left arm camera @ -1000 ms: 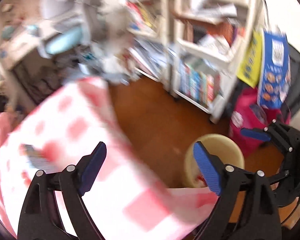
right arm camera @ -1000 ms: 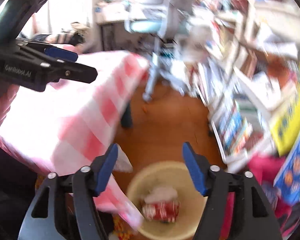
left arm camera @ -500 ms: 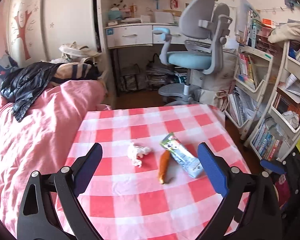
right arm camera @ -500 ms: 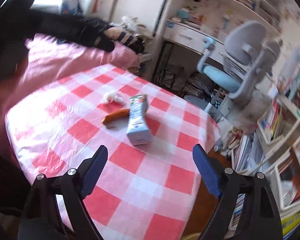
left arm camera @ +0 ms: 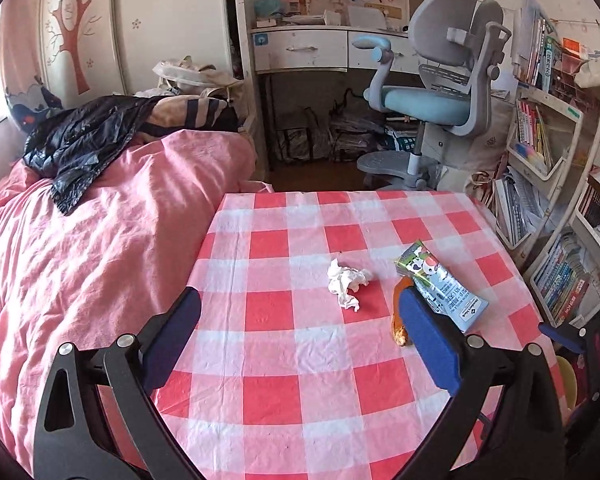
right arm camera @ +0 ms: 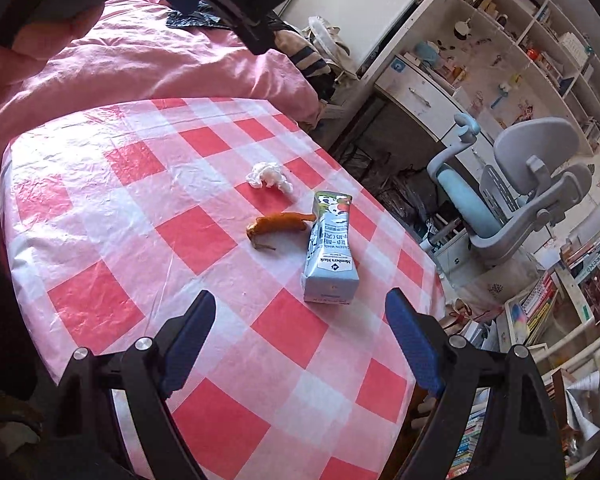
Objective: Collect trash
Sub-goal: 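Bring both open tools back above the table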
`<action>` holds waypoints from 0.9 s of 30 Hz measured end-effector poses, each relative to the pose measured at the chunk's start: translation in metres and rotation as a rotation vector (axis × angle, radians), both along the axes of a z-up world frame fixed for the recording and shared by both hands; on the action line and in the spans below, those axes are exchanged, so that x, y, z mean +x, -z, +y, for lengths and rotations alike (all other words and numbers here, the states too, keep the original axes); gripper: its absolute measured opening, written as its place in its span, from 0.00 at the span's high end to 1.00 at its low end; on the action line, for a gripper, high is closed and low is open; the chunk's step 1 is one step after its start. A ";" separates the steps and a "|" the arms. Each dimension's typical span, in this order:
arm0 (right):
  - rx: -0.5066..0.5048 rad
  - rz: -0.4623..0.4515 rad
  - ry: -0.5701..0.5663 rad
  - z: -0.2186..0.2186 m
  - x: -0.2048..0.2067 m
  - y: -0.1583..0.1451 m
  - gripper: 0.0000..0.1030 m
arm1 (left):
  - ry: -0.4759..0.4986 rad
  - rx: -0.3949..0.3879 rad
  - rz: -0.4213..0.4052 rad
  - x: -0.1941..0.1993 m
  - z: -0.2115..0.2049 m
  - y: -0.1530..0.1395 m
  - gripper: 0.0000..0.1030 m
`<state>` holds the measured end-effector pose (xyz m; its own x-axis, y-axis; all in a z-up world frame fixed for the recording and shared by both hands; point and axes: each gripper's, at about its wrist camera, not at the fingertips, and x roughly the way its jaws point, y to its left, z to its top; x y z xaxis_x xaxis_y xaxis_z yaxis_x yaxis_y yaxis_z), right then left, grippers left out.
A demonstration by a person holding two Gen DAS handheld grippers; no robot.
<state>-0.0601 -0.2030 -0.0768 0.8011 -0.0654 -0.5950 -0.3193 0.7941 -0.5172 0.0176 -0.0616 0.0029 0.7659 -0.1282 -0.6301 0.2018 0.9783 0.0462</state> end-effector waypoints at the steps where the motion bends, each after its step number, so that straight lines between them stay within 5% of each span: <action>1: -0.005 0.002 -0.002 0.001 0.001 0.001 0.19 | -0.003 0.001 -0.004 0.000 0.001 0.000 0.07; 27: -0.012 -0.046 0.033 -0.001 0.007 -0.002 0.16 | -0.008 0.051 0.021 0.005 -0.005 0.012 0.07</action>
<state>-0.0535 -0.2035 -0.0745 0.8246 -0.0993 -0.5569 -0.2687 0.7976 -0.5401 0.0224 -0.0669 -0.0088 0.7534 -0.0900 -0.6514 0.1957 0.9764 0.0915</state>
